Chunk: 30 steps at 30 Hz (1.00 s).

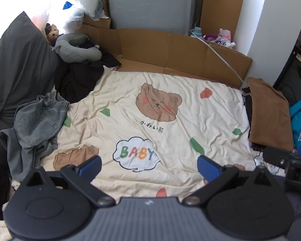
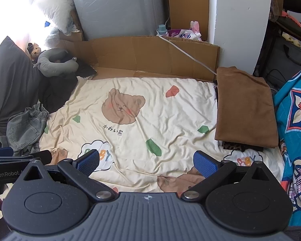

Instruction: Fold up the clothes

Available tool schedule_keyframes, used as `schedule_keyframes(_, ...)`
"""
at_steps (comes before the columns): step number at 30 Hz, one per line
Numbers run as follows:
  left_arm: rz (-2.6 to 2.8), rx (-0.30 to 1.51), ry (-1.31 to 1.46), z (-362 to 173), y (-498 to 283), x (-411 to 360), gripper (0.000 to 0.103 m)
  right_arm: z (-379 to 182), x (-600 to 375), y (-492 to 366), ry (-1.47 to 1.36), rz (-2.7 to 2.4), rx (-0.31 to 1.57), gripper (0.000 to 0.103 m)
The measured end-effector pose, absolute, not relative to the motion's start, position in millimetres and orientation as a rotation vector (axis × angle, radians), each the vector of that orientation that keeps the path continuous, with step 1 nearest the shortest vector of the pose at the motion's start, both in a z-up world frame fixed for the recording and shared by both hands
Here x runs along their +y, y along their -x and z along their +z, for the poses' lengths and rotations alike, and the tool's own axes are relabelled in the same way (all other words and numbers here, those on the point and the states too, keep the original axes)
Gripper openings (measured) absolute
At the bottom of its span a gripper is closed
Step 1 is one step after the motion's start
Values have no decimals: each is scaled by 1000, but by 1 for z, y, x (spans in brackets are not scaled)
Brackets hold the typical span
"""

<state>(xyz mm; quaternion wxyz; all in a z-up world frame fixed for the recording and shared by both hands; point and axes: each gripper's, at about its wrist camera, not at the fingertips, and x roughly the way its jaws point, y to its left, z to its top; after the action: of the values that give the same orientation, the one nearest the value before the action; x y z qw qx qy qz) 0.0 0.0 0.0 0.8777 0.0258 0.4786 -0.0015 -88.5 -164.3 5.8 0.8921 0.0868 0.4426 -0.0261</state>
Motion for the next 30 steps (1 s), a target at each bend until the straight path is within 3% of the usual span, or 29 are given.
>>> schedule_keyframes(30,15,940,-29,5,7,3,102,8,-162,88,-181,-49,915,102)
